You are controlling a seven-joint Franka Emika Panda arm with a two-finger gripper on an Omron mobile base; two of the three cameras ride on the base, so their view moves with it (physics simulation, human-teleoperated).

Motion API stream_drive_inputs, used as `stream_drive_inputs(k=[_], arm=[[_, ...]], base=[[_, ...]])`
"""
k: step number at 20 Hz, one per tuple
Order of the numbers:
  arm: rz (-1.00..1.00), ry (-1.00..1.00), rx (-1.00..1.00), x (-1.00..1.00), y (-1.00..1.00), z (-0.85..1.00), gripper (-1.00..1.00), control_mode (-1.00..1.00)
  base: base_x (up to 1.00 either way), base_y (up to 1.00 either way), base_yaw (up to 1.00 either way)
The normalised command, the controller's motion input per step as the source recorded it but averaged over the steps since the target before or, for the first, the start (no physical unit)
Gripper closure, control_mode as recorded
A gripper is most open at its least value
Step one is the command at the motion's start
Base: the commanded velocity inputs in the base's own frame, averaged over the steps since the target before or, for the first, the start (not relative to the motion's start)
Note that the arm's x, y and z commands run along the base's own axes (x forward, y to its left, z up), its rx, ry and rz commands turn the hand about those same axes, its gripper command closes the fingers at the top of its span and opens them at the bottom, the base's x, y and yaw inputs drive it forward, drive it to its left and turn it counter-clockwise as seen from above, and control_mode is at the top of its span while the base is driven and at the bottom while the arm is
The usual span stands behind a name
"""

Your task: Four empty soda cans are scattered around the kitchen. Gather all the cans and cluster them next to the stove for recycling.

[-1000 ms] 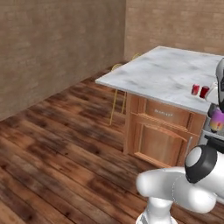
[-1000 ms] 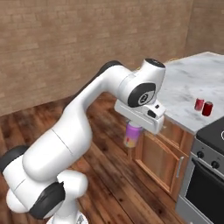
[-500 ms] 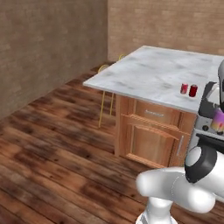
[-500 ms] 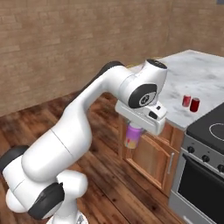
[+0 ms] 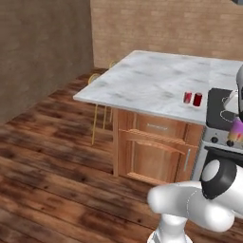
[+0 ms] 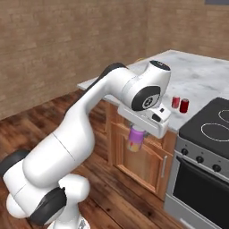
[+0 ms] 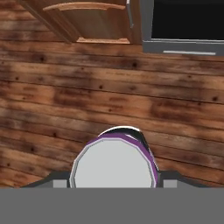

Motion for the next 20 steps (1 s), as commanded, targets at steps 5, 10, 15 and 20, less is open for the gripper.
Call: stream_drive_inputs(k=[5, 10, 15, 20], arm=[[0.00, 0.00, 0.00, 0.00, 0.00, 0.00, 1.00, 1.00], [0.00, 0.00, 0.00, 0.00, 0.00, 0.00, 1.00, 1.00], [0.00, 0.00, 0.00, 0.00, 0.00, 0.00, 1.00, 1.00], [0.00, 0.00, 0.00, 0.00, 0.00, 0.00, 1.00, 1.00]], base=[[0.59, 0.29, -0.25], [0.60, 0.37, -0.24], [0.64, 0.37, -0.22], [0.57, 0.07, -0.16]])
